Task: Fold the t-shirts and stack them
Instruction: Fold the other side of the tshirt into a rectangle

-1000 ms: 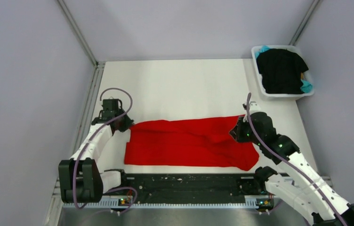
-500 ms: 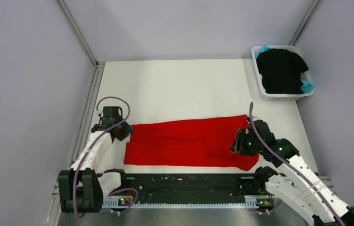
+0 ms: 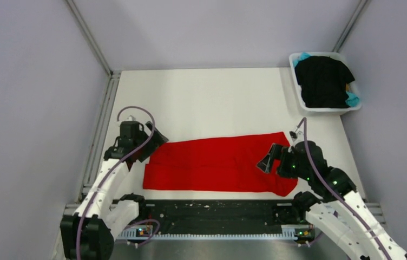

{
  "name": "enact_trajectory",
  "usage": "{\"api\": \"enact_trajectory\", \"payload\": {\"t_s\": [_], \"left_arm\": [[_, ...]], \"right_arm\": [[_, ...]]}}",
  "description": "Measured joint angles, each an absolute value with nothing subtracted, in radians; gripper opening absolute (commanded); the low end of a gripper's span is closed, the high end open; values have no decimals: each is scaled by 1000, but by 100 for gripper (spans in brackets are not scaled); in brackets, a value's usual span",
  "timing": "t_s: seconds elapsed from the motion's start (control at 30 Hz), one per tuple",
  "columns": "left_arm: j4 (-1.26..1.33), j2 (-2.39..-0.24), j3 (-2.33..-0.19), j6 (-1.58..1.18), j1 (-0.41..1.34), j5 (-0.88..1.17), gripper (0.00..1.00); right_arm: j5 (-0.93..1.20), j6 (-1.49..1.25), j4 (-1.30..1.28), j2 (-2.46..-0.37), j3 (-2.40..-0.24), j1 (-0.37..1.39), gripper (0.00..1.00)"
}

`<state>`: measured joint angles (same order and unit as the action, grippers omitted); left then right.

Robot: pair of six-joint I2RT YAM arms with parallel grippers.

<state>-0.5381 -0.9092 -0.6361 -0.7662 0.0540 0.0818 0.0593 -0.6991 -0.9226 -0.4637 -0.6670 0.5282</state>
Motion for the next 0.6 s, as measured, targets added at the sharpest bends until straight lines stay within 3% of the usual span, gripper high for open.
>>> {"api": "enact_trajectory", "payload": {"t_s": [0.3, 0.6], "left_arm": [[-442, -1250, -669, -768, 236, 148, 98], [-540, -1203, -672, -787, 235, -69, 99]], "right_arm": [[71, -730, -562, -790, -492, 528, 99], [69, -752, -440, -837, -413, 528, 99]]}}
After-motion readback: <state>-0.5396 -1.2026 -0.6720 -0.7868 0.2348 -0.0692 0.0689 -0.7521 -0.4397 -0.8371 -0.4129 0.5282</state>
